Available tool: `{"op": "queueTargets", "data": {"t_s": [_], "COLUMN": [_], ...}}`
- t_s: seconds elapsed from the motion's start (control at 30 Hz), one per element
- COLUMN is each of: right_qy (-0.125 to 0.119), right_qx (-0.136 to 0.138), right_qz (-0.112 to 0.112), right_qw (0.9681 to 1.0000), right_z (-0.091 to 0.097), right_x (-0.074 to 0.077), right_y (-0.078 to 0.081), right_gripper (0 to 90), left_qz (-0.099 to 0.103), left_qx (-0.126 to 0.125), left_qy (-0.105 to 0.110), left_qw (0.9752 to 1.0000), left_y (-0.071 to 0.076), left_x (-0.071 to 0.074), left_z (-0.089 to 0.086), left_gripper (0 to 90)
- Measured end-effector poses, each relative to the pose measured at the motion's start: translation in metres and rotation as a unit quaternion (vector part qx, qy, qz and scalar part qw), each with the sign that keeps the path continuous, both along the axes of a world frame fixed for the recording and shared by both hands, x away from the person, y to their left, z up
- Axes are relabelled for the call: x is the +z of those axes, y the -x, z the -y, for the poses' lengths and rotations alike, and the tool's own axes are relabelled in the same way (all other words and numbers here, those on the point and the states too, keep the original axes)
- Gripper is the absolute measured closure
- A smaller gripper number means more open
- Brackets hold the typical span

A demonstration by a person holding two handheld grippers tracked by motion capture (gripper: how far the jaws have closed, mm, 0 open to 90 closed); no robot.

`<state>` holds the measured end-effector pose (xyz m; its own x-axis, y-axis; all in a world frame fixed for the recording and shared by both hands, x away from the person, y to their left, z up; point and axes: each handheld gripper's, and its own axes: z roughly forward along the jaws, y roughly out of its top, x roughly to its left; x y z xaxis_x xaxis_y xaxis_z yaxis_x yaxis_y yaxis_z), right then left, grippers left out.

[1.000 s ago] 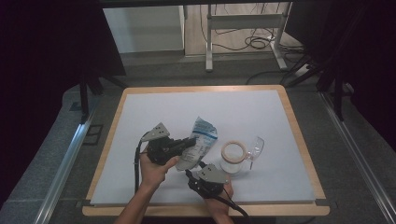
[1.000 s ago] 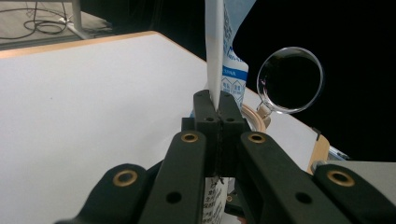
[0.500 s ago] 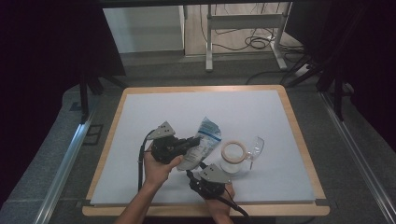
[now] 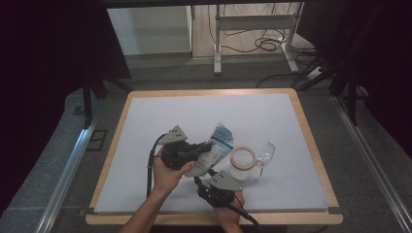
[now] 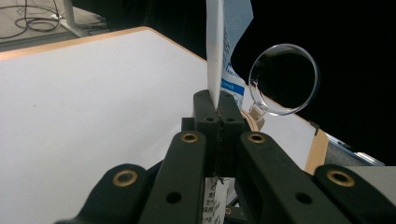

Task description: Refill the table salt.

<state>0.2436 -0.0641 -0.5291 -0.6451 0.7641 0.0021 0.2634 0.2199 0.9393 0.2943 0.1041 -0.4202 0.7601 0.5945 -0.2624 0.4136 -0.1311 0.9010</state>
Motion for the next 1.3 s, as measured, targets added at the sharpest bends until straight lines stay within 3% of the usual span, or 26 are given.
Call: {"op": "queueTargets", "data": {"t_s": [0.53,1.3], "right_qy": [-0.014,-0.041], "right_qx": [0.004,0.004], "right_qz": [0.010,-0.002], "right_qw": [0.9998,0.9991], "right_z": [0.005,0.007], "right_x": [0.000,0.000], "right_y": [0.001,-0.002], "right_gripper": [51.8,51.8], "left_qz": [-0.004,-0.006], "left_qx": [-0.015,-0.016], "left_qy": [-0.009,-0.043], "left_qw": [0.9998,0.9989], "left_y": [-0.002,-0.010], "left_x": [0.006,0.011], "left_z": [0.011,0.025], "left_gripper": [90.0,90.0]}}
